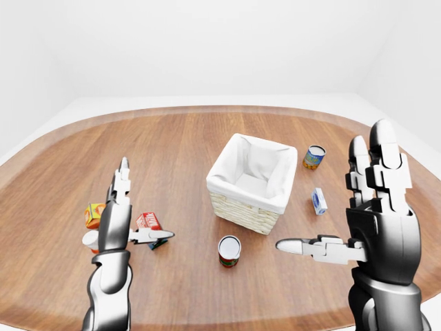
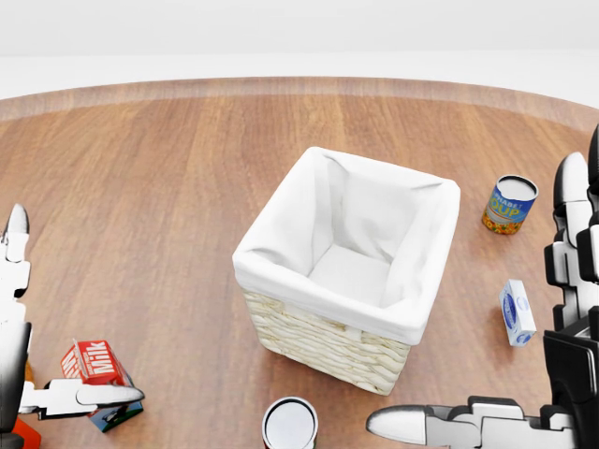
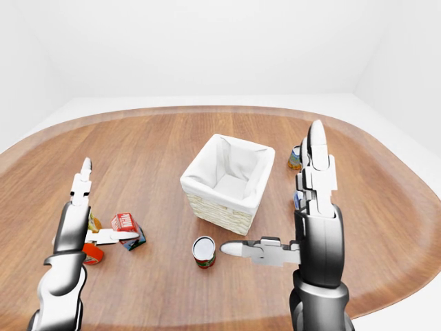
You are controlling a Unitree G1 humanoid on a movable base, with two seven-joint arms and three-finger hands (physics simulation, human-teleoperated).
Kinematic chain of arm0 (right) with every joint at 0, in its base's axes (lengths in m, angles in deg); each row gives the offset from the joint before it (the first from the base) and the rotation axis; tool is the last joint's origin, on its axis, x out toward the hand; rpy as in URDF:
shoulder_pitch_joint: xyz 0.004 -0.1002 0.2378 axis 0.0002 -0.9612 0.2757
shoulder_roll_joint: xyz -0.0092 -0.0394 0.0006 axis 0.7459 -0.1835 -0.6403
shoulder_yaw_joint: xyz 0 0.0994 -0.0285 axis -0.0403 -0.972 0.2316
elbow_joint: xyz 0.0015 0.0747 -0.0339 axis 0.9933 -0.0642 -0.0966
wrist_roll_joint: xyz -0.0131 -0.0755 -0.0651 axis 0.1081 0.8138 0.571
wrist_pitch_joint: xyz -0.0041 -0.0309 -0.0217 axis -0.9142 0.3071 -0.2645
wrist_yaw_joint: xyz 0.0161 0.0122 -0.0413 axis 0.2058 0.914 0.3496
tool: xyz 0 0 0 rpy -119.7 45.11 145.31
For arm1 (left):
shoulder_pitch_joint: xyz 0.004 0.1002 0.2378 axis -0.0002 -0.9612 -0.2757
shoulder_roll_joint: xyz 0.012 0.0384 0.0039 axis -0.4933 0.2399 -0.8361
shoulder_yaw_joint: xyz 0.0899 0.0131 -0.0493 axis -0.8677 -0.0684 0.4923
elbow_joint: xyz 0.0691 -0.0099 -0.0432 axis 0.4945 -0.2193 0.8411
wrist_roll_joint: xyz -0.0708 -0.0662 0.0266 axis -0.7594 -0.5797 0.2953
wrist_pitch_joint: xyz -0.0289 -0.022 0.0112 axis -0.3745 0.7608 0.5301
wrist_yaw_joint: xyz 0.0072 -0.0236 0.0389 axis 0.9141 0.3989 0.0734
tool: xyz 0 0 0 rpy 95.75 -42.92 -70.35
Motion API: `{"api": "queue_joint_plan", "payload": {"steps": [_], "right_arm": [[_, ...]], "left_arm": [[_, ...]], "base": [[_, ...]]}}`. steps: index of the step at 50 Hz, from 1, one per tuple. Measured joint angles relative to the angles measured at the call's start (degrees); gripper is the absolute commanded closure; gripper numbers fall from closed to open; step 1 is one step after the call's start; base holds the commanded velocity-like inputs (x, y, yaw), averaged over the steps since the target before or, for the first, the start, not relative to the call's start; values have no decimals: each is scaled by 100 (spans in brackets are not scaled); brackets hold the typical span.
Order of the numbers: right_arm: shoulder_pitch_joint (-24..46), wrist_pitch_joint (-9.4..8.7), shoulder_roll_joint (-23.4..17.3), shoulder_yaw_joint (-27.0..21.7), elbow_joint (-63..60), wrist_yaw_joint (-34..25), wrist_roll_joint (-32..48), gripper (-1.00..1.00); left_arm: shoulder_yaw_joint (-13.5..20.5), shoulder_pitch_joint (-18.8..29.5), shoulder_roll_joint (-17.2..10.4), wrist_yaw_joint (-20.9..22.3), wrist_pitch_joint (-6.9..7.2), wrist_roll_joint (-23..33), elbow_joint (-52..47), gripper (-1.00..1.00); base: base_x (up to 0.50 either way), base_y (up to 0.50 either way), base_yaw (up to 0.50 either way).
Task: Pick the milk and place it in the basket.
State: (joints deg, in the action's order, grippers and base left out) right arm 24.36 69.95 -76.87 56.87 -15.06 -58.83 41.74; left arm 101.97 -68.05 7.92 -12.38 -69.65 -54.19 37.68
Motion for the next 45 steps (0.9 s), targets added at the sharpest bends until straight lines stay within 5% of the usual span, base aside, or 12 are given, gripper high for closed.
{"api": "queue_joint_plan", "payload": {"steps": [45], "right_arm": [[6,0,-3,25,-117,-17,-44,-100]], "left_arm": [[-92,285,-221,-540,0,138,1161,-100]], "base": [[0,0,0]]}}
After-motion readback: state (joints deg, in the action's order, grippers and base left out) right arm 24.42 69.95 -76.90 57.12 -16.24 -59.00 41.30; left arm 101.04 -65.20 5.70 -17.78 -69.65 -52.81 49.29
